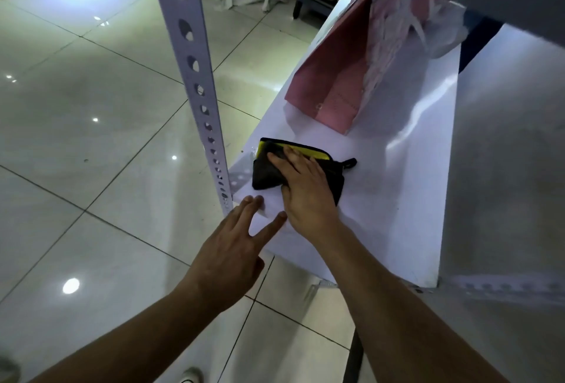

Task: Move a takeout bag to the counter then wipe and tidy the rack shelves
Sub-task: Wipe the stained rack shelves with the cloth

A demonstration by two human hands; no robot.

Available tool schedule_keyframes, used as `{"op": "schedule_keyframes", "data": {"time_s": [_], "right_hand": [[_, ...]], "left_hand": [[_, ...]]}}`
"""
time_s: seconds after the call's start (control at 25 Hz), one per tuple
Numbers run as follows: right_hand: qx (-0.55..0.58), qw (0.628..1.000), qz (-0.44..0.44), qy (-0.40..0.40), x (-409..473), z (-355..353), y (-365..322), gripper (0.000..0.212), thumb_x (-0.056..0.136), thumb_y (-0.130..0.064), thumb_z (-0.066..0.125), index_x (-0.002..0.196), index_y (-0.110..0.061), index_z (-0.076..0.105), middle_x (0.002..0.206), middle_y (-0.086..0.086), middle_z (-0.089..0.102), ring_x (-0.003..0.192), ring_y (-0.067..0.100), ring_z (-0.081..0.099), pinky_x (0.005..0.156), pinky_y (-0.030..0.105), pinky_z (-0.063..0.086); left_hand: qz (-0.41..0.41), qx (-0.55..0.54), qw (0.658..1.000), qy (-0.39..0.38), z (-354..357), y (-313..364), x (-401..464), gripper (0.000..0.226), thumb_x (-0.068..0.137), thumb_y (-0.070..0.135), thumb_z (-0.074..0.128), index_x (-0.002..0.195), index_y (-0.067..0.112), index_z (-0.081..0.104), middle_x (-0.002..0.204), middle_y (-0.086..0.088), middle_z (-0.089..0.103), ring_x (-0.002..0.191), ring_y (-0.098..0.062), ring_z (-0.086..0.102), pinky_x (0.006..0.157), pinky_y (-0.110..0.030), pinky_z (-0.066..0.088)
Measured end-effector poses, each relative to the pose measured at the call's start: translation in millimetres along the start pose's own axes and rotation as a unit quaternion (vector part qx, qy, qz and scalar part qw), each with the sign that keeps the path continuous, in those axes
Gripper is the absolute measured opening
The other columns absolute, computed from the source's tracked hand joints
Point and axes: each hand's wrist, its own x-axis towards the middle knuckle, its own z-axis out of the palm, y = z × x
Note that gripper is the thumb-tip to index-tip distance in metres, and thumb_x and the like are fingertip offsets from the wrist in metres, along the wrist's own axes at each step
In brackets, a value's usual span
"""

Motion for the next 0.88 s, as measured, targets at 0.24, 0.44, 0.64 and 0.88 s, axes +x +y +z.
{"op": "schedule_keyframes", "data": {"time_s": [0.24,0.44,0.64,0.88], "right_hand": [[0.005,0.997,0.072,0.040,-24,-7,20,0.053,0.100,-0.015,0.051,0.152,-0.025,0.042,0.158,0.003,0.041,0.148,0.022,0.033,0.124,0.040,0.020],[-0.034,0.979,0.188,0.071,-40,-32,59,0.055,0.101,-0.011,0.044,0.155,-0.022,0.036,0.163,0.005,0.032,0.151,0.024,0.026,0.124,0.039,0.012],[0.007,0.979,0.187,0.081,-112,-19,11,0.060,0.097,-0.004,0.051,0.153,-0.021,0.040,0.160,0.007,0.036,0.151,0.026,0.027,0.125,0.046,0.013],[0.030,0.983,0.171,0.058,-116,-17,20,0.061,0.096,0.000,0.050,0.153,-0.021,0.041,0.159,0.008,0.038,0.150,0.028,0.030,0.124,0.048,0.016]], "left_hand": [[0.019,0.001,1.000,0.005,-12,-1,1,0.089,0.070,0.000,0.074,0.149,0.024,0.043,0.151,-0.022,0.041,0.138,-0.039,0.044,0.102,-0.043,0.046],[0.022,-0.004,0.999,-0.024,-11,-5,-2,0.094,0.079,0.005,0.065,0.157,0.032,0.020,0.164,-0.014,0.017,0.152,-0.031,0.016,0.116,-0.042,0.032],[-0.002,-0.034,0.999,-0.035,-8,-3,-5,0.084,0.089,0.022,0.058,0.159,0.015,0.010,0.167,-0.007,0.004,0.154,-0.020,0.001,0.123,-0.041,0.022],[-0.005,-0.024,0.999,-0.025,-5,-1,-7,0.084,0.090,0.025,0.057,0.158,0.008,0.010,0.166,-0.011,0.005,0.154,-0.024,0.003,0.121,-0.038,0.020]]}}
